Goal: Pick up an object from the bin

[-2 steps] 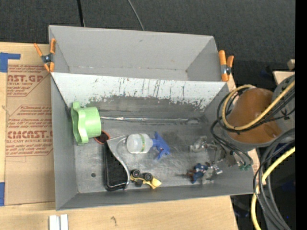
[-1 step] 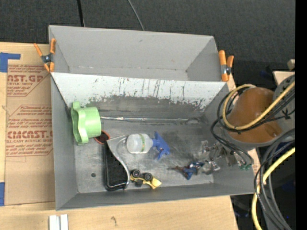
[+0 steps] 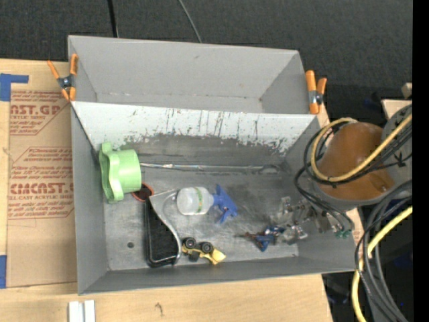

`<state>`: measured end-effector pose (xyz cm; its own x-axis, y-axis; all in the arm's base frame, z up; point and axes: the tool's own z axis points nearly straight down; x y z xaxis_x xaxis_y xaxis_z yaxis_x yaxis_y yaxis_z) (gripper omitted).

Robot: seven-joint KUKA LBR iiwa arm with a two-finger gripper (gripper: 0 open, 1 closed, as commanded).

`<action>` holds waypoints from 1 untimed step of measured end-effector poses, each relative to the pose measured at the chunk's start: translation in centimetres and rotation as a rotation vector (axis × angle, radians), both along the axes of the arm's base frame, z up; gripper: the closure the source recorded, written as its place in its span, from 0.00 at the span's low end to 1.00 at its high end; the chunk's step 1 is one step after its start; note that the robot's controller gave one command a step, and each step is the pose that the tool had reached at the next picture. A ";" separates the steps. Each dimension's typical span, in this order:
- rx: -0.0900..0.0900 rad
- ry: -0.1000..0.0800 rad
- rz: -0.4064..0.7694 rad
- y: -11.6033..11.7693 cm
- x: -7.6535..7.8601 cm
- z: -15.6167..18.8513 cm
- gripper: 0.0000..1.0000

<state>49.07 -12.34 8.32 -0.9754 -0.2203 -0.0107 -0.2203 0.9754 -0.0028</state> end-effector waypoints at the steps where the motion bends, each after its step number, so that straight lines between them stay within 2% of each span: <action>1: 0.001 0.011 0.071 2.3 0.6 12.9 1.00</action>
Offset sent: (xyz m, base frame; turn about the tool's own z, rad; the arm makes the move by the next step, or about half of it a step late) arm 0.0000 0.0000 0.0000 0.0000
